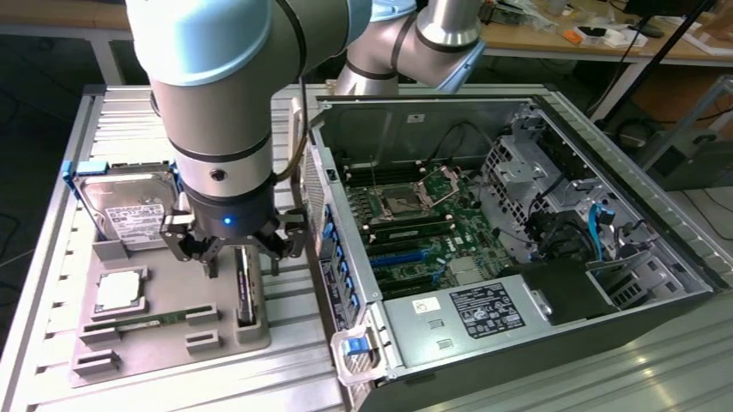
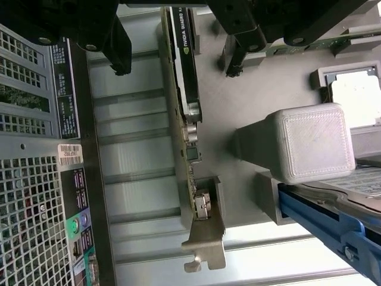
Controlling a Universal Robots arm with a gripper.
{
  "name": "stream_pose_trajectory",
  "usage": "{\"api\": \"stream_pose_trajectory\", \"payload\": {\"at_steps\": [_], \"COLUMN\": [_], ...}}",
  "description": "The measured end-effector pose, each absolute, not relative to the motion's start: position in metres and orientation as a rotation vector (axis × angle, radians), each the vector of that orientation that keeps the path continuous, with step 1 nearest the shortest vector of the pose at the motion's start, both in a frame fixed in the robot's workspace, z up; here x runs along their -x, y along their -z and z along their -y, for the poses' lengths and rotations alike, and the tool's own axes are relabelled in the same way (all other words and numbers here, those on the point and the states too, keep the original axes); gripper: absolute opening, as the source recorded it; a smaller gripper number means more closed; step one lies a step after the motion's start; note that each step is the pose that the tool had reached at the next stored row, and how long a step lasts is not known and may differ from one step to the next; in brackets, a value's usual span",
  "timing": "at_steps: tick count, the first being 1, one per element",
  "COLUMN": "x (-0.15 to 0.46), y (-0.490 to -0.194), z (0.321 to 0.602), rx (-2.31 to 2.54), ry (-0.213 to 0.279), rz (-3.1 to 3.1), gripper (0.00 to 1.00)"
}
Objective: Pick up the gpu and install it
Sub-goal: 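Pick up the gpu and move the gpu toward the slot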
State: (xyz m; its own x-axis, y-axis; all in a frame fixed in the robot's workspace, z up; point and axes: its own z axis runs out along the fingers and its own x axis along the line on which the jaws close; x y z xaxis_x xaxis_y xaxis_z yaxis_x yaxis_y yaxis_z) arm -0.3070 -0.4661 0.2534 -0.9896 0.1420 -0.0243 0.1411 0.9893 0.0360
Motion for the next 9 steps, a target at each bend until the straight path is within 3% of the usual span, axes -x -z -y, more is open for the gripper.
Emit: {"api": "stream_pose_trajectory", "payload": {"at_steps": [9], "x": [0.3070], "y": [-0.2514], "z": [0.4660], "rx": [-0.221], "ry": [-0.052], "rz": [-3.106], "gripper": [0.74]}}
